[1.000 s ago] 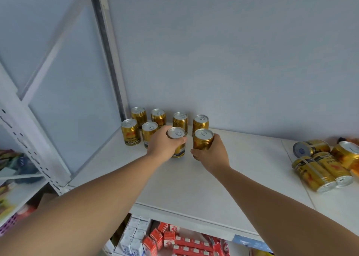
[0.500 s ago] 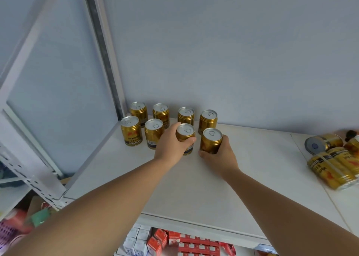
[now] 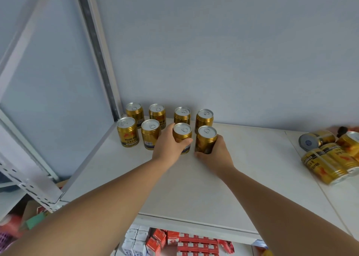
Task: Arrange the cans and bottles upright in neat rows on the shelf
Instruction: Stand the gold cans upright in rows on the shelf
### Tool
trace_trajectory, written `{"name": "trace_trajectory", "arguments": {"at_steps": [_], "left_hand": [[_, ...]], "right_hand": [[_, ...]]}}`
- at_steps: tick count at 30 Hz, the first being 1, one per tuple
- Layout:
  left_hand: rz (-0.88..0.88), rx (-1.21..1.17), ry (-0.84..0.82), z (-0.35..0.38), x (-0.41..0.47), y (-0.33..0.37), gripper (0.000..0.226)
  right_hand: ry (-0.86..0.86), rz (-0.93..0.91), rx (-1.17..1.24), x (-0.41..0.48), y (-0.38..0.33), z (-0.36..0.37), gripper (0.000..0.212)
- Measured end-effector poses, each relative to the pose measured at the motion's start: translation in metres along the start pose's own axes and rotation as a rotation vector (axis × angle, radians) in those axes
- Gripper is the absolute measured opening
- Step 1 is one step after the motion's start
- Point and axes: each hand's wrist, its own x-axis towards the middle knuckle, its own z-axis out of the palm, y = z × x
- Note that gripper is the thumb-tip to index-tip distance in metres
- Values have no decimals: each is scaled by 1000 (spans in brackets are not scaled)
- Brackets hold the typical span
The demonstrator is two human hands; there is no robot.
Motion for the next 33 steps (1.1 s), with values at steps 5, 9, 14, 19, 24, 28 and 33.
{"name": "trace_trajectory", "arguments": {"at_steps": [5,9,14,19,24,28,33], "left_hand": [[-108,67,-64,-1,-17,-6,45],[-157,161,-45,-3,-41,2,24],[-181,206,-96,24,-80,36,20],[-77,155,-192,85,-122,89,17],[7,140,-282,138,-144,130,21],[53,120,-347,165,-130,157,19],[87,120,-417,197,-110,178,16]], "right_hand": [[-8,-17,-47,-16,9,-12,92],[-52,-86,-216,-42,25,-42,86],[-15,-138,-294,-78,57,-99,69],[70,-141,-321,-112,97,-155,59],[149,-96,-278,-134,124,-196,52],[213,-54,-262,-136,136,-227,47],[277,42,-272,-134,152,-261,40]]}}
